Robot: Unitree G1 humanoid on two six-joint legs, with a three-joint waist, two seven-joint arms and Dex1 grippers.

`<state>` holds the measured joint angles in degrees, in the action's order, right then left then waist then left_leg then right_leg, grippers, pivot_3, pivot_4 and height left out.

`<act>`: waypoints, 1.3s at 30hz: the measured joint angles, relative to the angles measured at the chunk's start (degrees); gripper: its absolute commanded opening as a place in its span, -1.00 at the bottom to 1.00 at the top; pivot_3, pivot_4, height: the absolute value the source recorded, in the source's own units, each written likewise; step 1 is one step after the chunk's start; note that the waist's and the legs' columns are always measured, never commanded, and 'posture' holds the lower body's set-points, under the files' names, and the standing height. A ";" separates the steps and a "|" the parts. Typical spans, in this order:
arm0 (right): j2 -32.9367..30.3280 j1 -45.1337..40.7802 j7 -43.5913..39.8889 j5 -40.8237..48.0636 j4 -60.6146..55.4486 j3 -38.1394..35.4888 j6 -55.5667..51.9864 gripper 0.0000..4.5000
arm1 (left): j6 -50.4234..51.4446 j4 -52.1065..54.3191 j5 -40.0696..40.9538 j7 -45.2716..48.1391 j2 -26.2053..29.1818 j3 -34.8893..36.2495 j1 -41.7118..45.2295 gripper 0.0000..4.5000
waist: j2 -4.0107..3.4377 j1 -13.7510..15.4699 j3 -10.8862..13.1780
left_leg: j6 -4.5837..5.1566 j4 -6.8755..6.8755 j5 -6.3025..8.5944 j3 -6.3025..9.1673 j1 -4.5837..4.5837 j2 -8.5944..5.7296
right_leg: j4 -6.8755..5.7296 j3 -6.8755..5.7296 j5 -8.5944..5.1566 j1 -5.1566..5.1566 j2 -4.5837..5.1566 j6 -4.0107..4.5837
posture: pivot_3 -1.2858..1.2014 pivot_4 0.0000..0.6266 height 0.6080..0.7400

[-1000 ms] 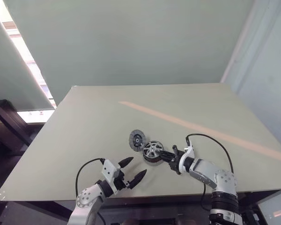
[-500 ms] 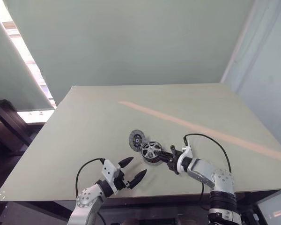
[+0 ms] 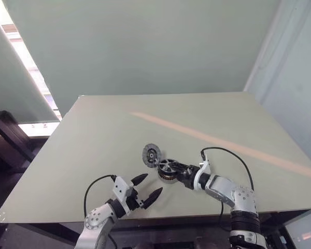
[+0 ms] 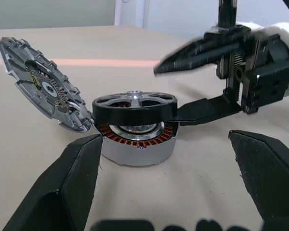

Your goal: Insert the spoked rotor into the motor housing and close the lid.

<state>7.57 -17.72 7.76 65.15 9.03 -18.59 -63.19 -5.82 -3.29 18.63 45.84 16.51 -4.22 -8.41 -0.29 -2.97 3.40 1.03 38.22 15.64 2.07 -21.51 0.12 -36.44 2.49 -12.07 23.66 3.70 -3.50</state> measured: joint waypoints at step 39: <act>-16.23 1.37 -26.11 -44.47 -8.43 37.24 37.49 -0.99 | -0.49 -0.93 -0.69 0.40 -0.97 -1.13 0.77 1.00 | 0.07 0.15 -0.05 | -0.01 0.03 0.00 0.06 -0.03 -0.01 | 0.51 -0.04 0.12 -0.25 -0.07 -0.16 | 0.03 -1.00 1.00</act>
<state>-8.65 -16.35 -18.35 20.68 0.60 18.66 -25.70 -6.31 -4.21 17.95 46.24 15.54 -5.35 -7.64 -0.21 -2.81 3.35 1.02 38.24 15.64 2.13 -21.54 0.12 -35.93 2.46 -11.95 23.41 3.63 -3.66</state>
